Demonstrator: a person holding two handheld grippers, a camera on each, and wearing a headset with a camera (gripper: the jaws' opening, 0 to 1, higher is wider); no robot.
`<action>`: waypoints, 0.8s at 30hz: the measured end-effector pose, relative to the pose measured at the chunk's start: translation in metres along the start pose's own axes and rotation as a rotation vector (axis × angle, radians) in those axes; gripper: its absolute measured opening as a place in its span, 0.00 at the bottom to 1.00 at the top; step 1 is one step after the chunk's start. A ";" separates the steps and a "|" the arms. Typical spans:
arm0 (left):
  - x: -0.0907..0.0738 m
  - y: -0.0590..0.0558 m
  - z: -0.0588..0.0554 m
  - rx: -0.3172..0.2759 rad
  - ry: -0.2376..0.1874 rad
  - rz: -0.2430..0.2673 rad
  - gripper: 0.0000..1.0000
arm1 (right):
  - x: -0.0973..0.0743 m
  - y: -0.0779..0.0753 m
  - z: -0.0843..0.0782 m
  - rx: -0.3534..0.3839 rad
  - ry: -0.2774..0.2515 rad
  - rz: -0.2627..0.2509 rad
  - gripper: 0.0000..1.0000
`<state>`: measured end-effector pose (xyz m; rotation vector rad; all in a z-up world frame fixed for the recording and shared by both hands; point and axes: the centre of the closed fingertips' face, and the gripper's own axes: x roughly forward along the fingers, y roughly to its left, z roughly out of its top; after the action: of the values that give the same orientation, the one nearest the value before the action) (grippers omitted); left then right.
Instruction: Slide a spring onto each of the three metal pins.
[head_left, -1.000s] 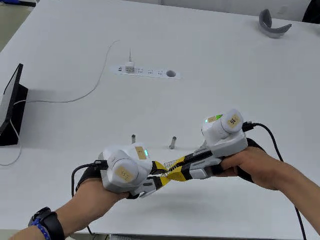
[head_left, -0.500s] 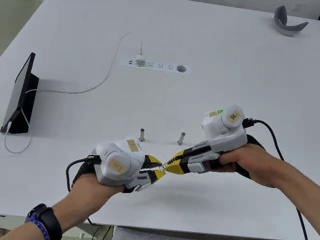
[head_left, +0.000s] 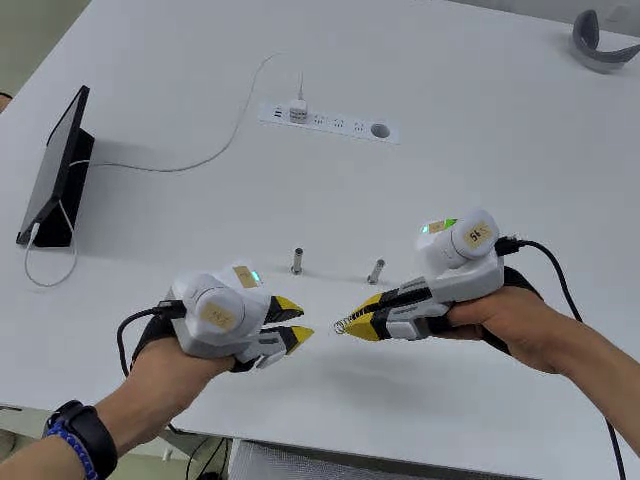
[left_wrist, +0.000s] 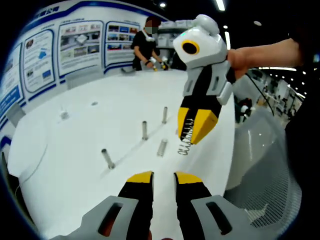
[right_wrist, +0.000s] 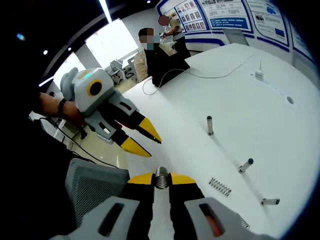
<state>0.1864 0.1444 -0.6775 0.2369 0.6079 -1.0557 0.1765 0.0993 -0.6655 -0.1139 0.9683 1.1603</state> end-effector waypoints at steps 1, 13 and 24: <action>-0.001 0.004 -0.002 -0.006 0.001 0.009 0.18 | 0.001 -0.002 -0.001 0.003 0.006 -0.008 0.12; -0.016 0.042 -0.010 -0.063 -0.003 0.104 0.27 | 0.014 -0.025 0.001 -0.038 0.071 -0.070 0.12; -0.027 0.059 -0.019 -0.119 -0.014 0.164 0.34 | 0.026 -0.045 0.015 -0.093 0.117 -0.105 0.12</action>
<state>0.2214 0.2021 -0.6837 0.1722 0.6260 -0.8597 0.2232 0.1061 -0.6917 -0.3066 0.9995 1.1109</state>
